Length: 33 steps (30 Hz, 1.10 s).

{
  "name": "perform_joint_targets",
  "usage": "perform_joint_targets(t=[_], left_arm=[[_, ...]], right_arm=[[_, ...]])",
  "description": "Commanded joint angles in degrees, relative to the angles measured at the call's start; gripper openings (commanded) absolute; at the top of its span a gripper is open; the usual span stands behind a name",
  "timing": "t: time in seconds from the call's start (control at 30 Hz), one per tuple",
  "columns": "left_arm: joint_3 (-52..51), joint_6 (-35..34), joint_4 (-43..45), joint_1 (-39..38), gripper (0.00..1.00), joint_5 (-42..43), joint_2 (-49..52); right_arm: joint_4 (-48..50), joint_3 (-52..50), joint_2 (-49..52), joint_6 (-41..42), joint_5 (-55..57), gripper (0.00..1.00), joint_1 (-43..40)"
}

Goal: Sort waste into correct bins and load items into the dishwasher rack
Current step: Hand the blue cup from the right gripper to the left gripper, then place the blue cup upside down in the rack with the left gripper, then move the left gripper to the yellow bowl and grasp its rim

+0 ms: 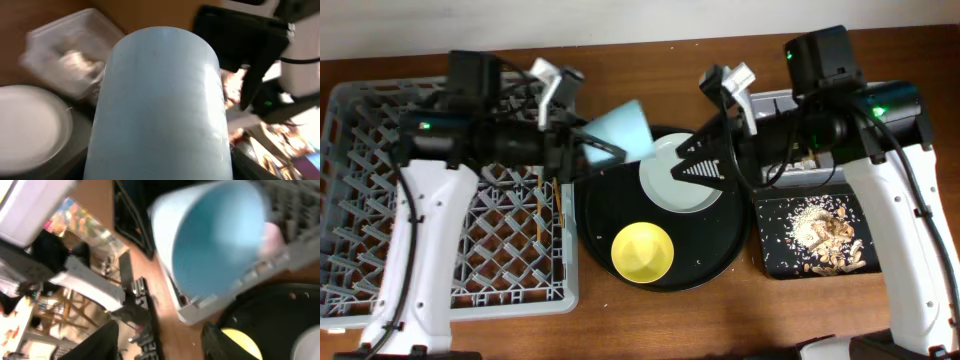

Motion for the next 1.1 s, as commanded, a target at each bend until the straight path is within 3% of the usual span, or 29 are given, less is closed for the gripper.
perform_joint_targets(t=[0.0, 0.13, 0.23, 0.37, 0.5, 0.6, 0.63, 0.67, 0.87, 1.0, 1.03, 1.07], left_arm=[[0.26, -3.48, -9.86, 8.55, 0.18, -25.73, -0.44], [0.02, -22.56, -19.32, 11.63, 0.18, -62.58, -0.44], [-4.33, -23.39, -20.17, 10.62, 0.19, -66.71, -0.44], [-18.69, -25.27, -5.92, 7.19, 0.19, -64.17, -0.44], [-22.12, -25.22, -2.75, 7.17, 0.19, -63.87, -0.44], [-22.51, -25.22, -2.73, 7.19, 0.4, -63.89, -0.44], [-22.51, -25.22, -2.75, 7.19, 0.6, -63.89, -0.44], [-22.51, -25.22, -2.71, 7.19, 0.99, -63.87, -0.44], [-18.16, -25.22, -4.04, 7.3, 0.99, -63.6, -0.57], [-12.83, -25.22, -3.69, 2.4, 0.99, -46.73, -9.9], [-12.83, -25.22, -2.86, 1.01, 0.99, -46.18, -11.21], [-12.85, -25.22, -2.69, -0.11, 0.82, -45.03, -11.78]], right_arm=[[-3.02, -0.04, -0.11, -0.39, 12.46, 0.99, -2.19], [-2.75, -0.9, -0.04, -0.42, 20.41, 0.99, -2.14], [-2.56, -0.9, -0.04, -0.44, 20.44, 0.99, -2.14], [-2.56, -0.9, -0.04, -0.44, 20.44, 0.98, -2.14], [-2.56, -0.9, -0.04, -0.44, 20.44, 0.99, -2.14], [-2.56, -0.9, -0.04, -0.42, 20.44, 0.99, -2.14], [-2.56, -0.9, -0.04, -0.44, 20.44, 0.99, -2.14], [-2.56, -0.9, -0.04, -0.44, 20.44, 0.98, -2.14], [-2.56, -0.9, -0.04, -0.44, 20.44, 0.99, -2.14], [-2.56, -0.9, -0.04, -0.44, 20.44, 0.99, -2.14], [-2.56, -0.9, -0.04, -0.42, 20.44, 0.99, -2.14], [-2.56, -0.9, -0.04, -0.44, 20.44, 0.99, -2.14]])
